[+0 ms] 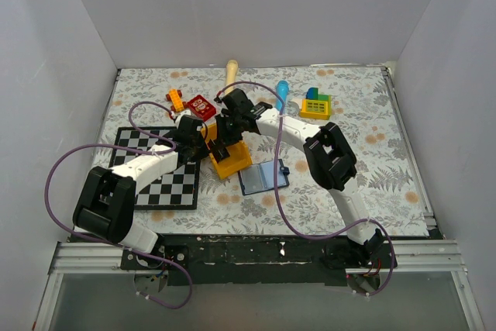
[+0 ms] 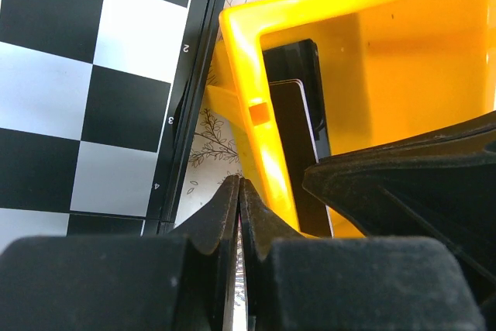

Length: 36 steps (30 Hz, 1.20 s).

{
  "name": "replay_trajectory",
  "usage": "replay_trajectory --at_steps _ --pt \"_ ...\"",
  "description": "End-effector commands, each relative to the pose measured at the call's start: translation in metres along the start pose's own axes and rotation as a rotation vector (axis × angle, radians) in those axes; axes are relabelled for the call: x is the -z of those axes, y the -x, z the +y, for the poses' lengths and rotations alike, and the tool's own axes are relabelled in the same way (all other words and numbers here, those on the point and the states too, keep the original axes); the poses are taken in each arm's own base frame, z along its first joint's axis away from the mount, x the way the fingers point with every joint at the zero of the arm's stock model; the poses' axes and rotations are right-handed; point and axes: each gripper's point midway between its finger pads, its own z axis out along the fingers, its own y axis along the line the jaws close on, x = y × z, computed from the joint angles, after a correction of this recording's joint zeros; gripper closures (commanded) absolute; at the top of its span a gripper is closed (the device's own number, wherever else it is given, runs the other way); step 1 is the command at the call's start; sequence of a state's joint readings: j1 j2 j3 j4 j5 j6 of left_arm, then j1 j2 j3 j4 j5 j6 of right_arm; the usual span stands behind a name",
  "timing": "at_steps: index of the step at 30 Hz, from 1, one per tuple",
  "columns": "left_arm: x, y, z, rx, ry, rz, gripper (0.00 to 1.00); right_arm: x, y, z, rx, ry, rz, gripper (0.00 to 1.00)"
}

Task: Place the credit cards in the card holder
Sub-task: Pick up the credit card from the storage box.

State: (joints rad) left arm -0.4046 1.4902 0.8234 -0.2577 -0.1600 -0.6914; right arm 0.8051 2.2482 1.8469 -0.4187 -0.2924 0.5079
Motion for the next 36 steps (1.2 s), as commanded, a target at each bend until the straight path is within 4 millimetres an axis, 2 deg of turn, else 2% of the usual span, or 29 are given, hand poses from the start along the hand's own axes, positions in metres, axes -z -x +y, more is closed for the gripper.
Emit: replay_trajectory --at_steps 1,9,15,19,23,26,29,32,36 --pt "0.005 0.007 -0.005 -0.008 -0.017 -0.024 1.0 0.009 0.006 -0.001 0.002 -0.011 -0.026 0.99" --pt "0.015 0.013 -0.001 -0.005 0.002 -0.049 1.0 0.037 0.023 -0.005 -0.002 -0.027 -0.13 0.99" --pt "0.034 0.027 -0.003 0.007 -0.008 -0.097 1.0 0.078 0.033 0.003 -0.011 0.013 -0.234 0.99" --pt "0.057 0.044 -0.006 0.02 -0.021 -0.156 1.0 0.112 0.037 0.006 -0.024 0.034 -0.306 0.99" --pt "0.084 0.059 -0.014 0.038 -0.079 -0.219 0.83 0.138 0.029 0.011 -0.06 0.111 -0.353 0.99" --pt "0.102 0.062 -0.036 0.04 -0.228 -0.244 0.67 0.157 0.014 0.014 -0.104 0.185 -0.369 0.99" --pt "0.121 0.061 -0.059 0.046 -0.398 -0.261 0.55 0.179 0.01 0.021 -0.123 0.274 -0.415 0.99" --pt "0.139 0.056 -0.079 0.051 -0.541 -0.252 0.52 0.198 0.004 0.031 -0.134 0.361 -0.432 0.99" --pt "0.151 0.05 -0.092 0.062 -0.651 -0.235 0.51 0.222 -0.002 0.049 -0.131 0.505 -0.445 0.99"
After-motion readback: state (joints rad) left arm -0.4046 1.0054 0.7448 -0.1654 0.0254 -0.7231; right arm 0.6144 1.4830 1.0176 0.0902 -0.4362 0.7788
